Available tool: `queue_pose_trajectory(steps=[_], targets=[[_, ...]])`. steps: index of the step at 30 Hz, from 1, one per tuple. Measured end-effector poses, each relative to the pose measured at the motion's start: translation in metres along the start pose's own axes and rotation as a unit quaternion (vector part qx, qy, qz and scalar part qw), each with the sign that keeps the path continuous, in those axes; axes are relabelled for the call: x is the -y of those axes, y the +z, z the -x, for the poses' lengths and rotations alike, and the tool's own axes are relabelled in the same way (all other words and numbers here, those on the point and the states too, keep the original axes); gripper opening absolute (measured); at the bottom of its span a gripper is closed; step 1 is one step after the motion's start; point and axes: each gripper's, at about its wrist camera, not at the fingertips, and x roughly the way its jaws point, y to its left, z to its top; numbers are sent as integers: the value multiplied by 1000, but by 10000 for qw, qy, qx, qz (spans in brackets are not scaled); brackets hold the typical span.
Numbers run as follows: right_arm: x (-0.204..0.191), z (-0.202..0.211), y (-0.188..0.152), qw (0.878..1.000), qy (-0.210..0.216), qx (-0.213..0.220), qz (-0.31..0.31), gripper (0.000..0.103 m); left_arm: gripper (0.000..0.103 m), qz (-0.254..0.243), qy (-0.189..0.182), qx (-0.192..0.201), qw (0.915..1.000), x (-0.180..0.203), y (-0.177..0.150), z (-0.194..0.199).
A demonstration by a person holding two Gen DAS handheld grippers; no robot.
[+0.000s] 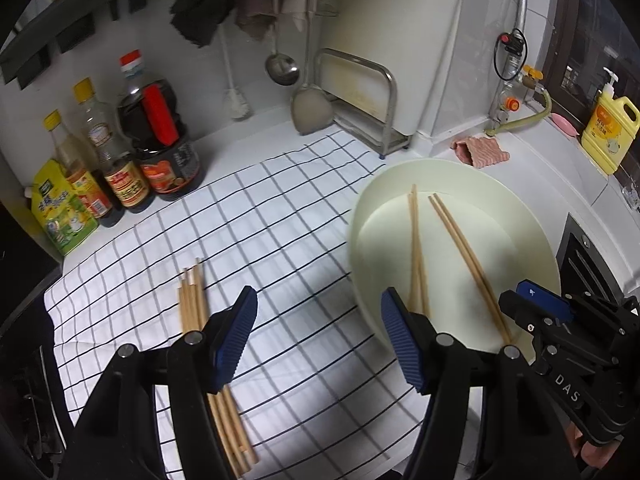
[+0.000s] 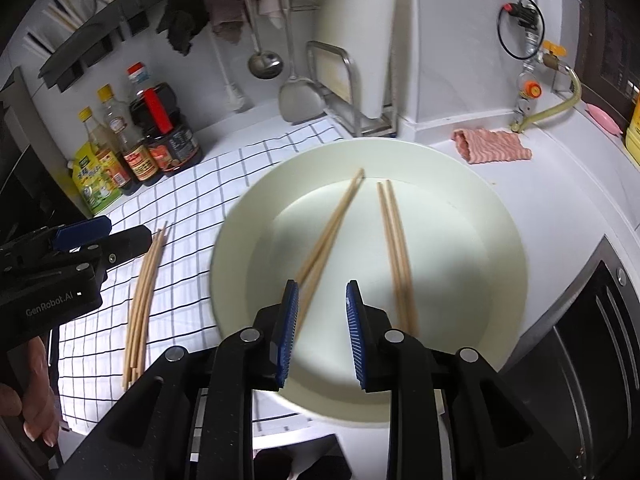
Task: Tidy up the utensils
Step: 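Move both open tools back to the chopstick bundle on the cloth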
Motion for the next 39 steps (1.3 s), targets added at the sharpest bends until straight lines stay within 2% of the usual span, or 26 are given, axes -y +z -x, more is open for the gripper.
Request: queue_pose_trajectory(steps=[8,11,15,20,31,39], targets=[[-41,2,-2,9996,64,-7,260,30,68,259,27,-61,9996,-40,-23,10],[-59,2,-3,9992,116,-35,392,35,71,383,58,-70,9992,-56,-31,13],[-82,1,-4,9982,192,-60,574,36,73,536,114,-76,9985,-76,-41,17],[-112,-2,-5,9962,305,-109,804,43,80,767,219,-96,9968,-103,-57,23],[-164,-24,-22,9907,555,-433,1163,50,83,1355,674,-300,9880,-168,-100,24],[-189,-53,-41,9891,626,-652,1163,52,84,1462,742,-378,9857,-193,-118,18]])
